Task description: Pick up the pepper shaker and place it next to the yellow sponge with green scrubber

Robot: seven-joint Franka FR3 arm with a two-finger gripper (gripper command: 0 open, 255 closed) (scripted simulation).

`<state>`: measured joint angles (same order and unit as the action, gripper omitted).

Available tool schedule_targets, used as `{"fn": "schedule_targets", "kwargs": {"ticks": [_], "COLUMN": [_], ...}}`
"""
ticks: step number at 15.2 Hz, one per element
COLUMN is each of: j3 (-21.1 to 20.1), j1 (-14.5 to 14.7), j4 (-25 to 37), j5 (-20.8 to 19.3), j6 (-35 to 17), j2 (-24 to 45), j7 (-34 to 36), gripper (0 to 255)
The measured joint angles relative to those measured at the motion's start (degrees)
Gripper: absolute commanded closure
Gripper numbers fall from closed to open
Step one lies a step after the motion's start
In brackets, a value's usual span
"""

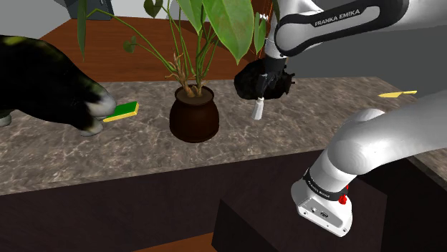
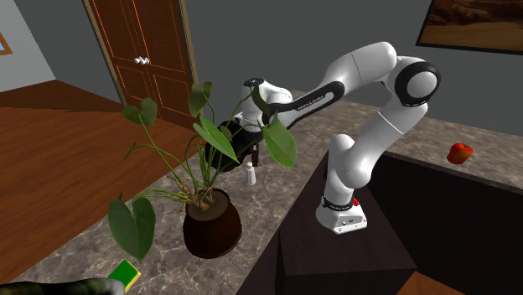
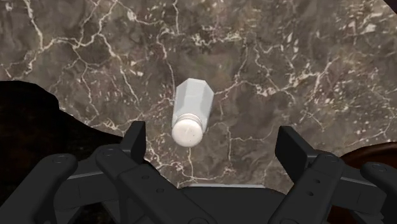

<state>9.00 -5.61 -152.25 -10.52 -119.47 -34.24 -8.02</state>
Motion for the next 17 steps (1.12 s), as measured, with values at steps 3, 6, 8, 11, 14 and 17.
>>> {"fn": "schedule_targets", "kwargs": {"ticks": [3, 6, 8, 11, 14, 17], "j3": [1.72, 2.18, 2.46, 2.85, 2.85, 2.85], "j1": [-0.59, -0.72, -0.83, -0.98, -0.97, -0.97], "j4": [-0.87, -2.16, -2.96, -3.82, -3.94, -3.95], "j5": [-0.58, -0.87, -1.08, -1.35, -1.36, -1.37], "j6": [-5.2, -8.33, -10.18, -12.53, -12.81, -12.84], "j2": [3.6, 5.31, 6.35, 7.81, 7.94, 7.96], "j7": [-1.02, -1.04, -1.07, -1.15, -1.11, -1.11], "gripper": [0, 0, 0, 0, 0, 255]}}
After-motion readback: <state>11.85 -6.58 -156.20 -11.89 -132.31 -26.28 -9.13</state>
